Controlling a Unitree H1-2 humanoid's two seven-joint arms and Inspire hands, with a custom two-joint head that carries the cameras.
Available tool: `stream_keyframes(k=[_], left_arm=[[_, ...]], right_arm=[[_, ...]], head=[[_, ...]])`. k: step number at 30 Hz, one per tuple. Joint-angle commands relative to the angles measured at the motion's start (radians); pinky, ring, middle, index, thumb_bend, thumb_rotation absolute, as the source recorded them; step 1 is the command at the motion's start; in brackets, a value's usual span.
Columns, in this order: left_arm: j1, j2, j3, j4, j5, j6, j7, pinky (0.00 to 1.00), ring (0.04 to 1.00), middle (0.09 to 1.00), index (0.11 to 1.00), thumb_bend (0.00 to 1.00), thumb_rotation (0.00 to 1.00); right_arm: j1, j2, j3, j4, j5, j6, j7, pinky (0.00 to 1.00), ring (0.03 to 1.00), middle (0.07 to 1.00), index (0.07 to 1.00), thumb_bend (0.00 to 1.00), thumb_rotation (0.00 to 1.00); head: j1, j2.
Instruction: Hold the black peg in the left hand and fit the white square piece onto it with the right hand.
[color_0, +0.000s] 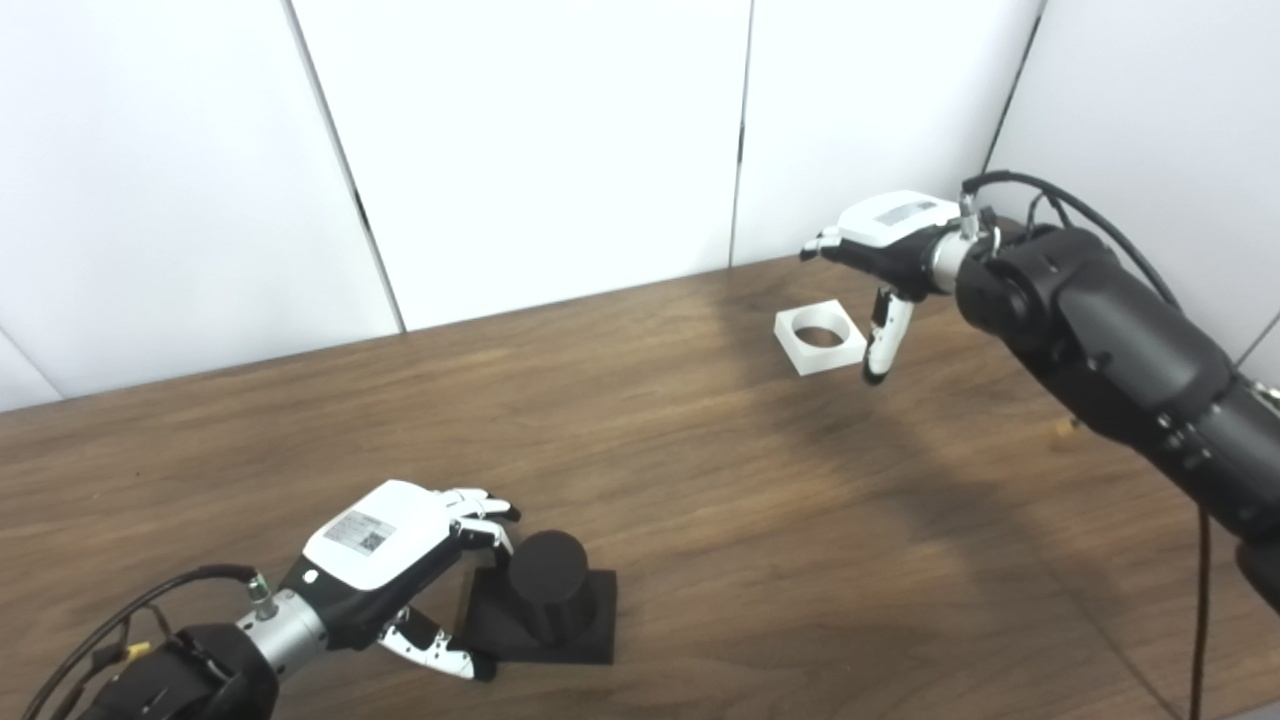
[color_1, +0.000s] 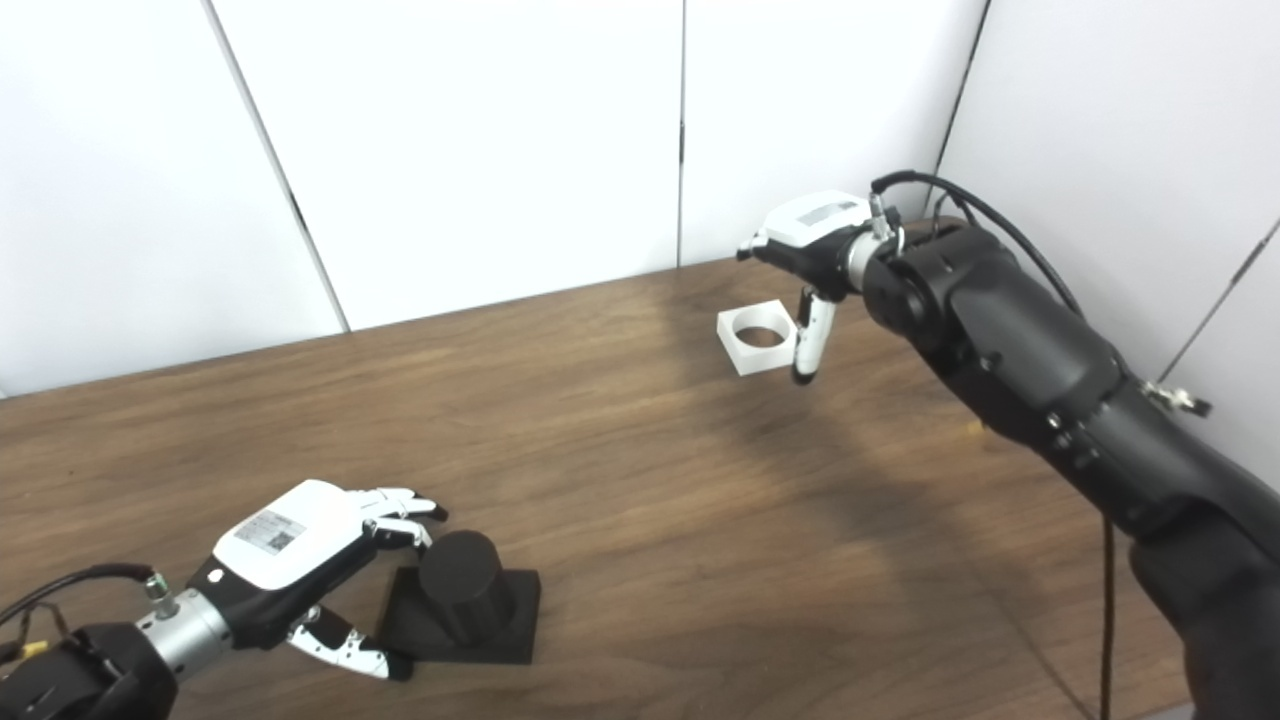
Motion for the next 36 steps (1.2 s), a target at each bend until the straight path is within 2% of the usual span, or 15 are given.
stream_keyframes(k=[1, 8, 15, 22, 36], left_arm=[[0.052, 0.027, -0.042, 0.038, 0.041, -0.027, -0.053, 0.77, 0.882, 0.874, 0.491, 0.52, 0.06], [0.055, 0.023, -0.04, 0.029, 0.038, -0.02, -0.061, 0.78, 0.893, 0.875, 0.491, 0.52, 0.06], [0.063, 0.023, -0.035, 0.02, 0.032, -0.016, -0.061, 0.78, 0.889, 0.875, 0.491, 0.52, 0.06], [0.065, 0.023, -0.034, 0.006, 0.027, -0.007, -0.073, 0.77, 0.882, 0.873, 0.491, 0.52, 0.06], [0.07, 0.028, -0.031, -0.038, 0.011, 0.019, -0.101, 0.76, 0.876, 0.869, 0.491, 0.52, 0.06]], right_arm=[[-0.069, -0.005, -0.006, 0.017, -0.039, 0.002, 0.003, 0.93, 0.984, 0.989, 0.959, 0.94, 0.19], [-0.101, 0.034, 0.015, 0.12, -0.082, -0.016, -0.02, 0.9, 0.963, 0.98, 0.964, 0.93, 0.19], [-0.109, 0.078, 0.02, 0.205, -0.098, -0.034, -0.093, 0.86, 0.939, 0.952, 0.955, 0.9, 0.17], [-0.123, 0.102, 0.041, 0.275, -0.109, -0.047, -0.13, 0.85, 0.94, 0.963, 0.947, 0.89, 0.18], [-0.108, 0.143, 0.057, 0.353, -0.096, -0.051, -0.186, 0.81, 0.909, 0.93, 0.874, 0.85, 0.17]], head=[[0.0, 0.001], [0.006, 0.003], [0.011, 0.007], [0.017, 0.012], [0.024, 0.03]])
